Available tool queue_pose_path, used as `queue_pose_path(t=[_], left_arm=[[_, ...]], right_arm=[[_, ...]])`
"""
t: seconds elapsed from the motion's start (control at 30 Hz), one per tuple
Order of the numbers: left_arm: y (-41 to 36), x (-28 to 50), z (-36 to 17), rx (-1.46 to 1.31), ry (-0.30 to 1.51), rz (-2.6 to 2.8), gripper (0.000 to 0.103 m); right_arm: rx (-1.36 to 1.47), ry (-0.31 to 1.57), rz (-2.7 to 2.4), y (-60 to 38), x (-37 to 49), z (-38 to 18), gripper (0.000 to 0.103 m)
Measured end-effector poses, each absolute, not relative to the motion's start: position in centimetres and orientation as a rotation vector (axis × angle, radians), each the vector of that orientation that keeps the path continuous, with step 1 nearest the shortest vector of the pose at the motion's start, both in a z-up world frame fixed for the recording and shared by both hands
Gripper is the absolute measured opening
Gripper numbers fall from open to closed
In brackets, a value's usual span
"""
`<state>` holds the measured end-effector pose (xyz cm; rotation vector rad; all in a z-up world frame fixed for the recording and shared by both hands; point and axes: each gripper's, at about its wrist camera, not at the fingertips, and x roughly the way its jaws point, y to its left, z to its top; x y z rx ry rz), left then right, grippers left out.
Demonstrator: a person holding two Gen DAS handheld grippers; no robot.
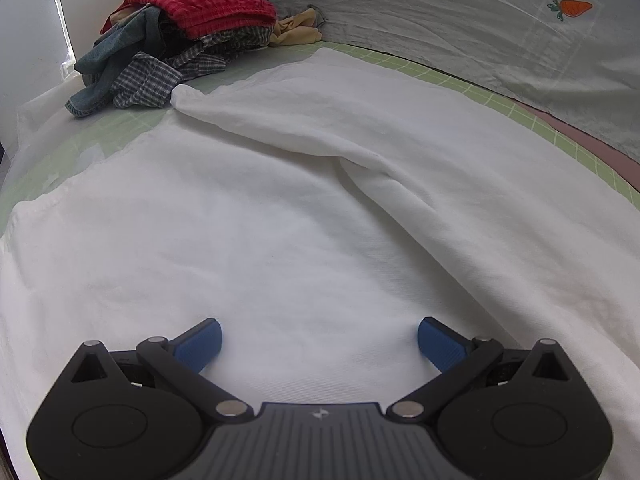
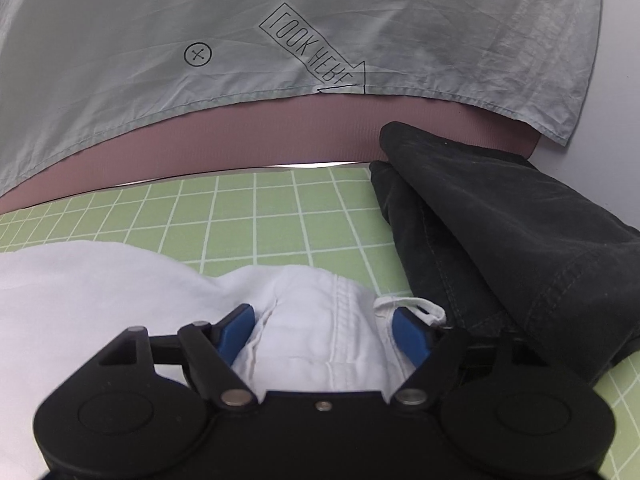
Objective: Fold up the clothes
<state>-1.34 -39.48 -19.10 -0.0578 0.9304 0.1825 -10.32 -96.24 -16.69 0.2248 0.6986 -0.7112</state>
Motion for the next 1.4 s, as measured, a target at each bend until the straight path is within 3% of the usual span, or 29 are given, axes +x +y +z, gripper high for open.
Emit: queue_pose_path(t=[0.27, 0.5, 0.7, 1.07, 1.2, 1.27, 1.33, 1.4], left_arm=[[-37.9, -2.8, -17.8, 0.058, 0.951, 0.168, 0.103], [-30.2, -4.8, -16.3, 0.026, 0.935, 0.243, 0.103], [-22.0, -3.6, -15.2, 0.020, 0.904, 0.317, 0.103], [-13.1, 3.4, -16.6, 0.162, 0.940, 0.113, 0.102], [-12.3, 4.7, -17.2, 0.152, 0.985, -0.028, 0.080], [-11.9, 4.8, -16.9, 0.102, 0.998, -0.054, 0.056], [-11.3, 4.7, -16.5, 0.061, 1.005, -0.090, 0.016], [-10.7, 4.3, -15.8, 0.049, 0.998, -0.104, 0.016]], right_arm=[[0.217, 0.724, -0.707, -96.0, -10.3, -15.9, 0.087], [0.164, 0.652, -0.708, -88.2, -16.2, -12.8, 0.097], [0.231, 0.627, -0.707, -81.0, -21.4, -11.5, 0.098], [0.276, 0.678, -0.812, -67.3, -22.6, -11.4, 0.098], [0.312, 0.678, -0.854, -62.2, -21.7, -11.0, 0.098], [0.362, 0.663, -0.869, -60.0, -21.4, -10.6, 0.098], [0.404, 0.643, -0.867, -58.3, -21.1, -10.3, 0.098], [0.410, 0.637, -0.869, -56.2, -20.3, -10.1, 0.098]])
